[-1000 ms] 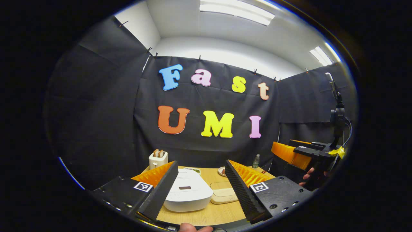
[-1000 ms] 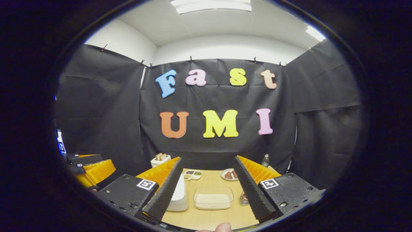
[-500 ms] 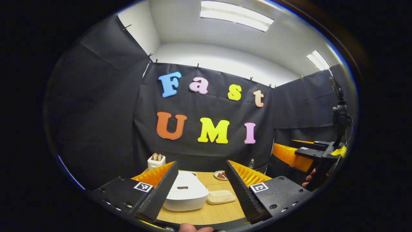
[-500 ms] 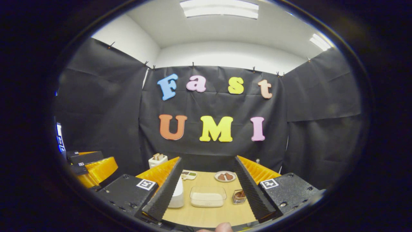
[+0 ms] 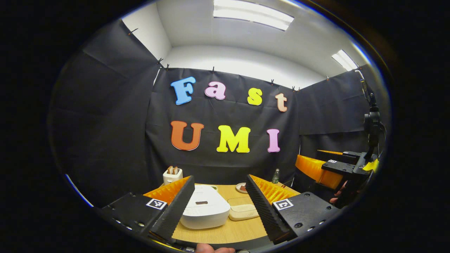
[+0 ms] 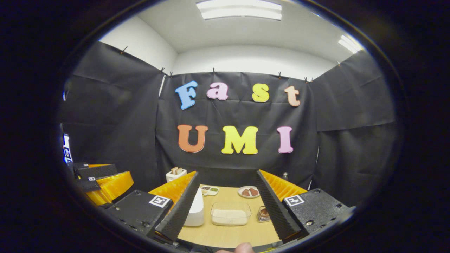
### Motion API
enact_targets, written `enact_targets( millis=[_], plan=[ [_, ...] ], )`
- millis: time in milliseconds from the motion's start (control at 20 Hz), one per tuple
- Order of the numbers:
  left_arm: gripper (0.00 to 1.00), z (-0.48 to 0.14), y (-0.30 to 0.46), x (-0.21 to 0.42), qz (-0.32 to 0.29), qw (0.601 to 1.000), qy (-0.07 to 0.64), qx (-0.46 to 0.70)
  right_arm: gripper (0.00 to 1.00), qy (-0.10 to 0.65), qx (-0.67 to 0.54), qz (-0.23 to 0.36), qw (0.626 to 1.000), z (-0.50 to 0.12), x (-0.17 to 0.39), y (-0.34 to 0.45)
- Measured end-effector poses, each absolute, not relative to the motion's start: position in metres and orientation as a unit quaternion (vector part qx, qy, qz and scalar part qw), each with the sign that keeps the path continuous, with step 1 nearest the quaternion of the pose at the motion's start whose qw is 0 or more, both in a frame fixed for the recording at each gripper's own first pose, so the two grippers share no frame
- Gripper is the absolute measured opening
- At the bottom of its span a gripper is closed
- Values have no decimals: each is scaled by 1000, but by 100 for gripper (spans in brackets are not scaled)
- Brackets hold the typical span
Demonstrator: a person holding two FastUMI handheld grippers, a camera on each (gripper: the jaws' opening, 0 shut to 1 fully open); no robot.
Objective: Close the left gripper, press the button to open the rice cooker; take a wooden spoon from the chopstick holder with the right hand, scoop a spoonful of rice and pour it into the rice cooker, then put the wooden spoon back into the chopstick holder.
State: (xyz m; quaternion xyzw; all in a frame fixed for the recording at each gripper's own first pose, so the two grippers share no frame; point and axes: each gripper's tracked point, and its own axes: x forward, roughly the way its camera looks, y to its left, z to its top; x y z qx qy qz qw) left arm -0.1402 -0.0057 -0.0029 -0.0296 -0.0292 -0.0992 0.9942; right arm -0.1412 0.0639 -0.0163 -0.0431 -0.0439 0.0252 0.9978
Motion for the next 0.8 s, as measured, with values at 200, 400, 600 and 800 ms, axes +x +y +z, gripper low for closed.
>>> enact_targets(
  millis=[200,400,600,800],
  plan=[
    [94,-2,-8,-135,-102,994,-27,-35,100,-42,-38,24,998,-16,-134,59],
    [94,-1,-12,-130,-105,993,-25,-35,99,-35,-35,20,999,-20,-128,53],
    [94,-7,-17,-125,-117,992,-17,-35,100,-31,-28,15,999,-15,-127,54],
    [94,-9,-19,-120,-125,992,-7,-28,99,-40,-29,12,999,-7,-125,56]
  ],
)
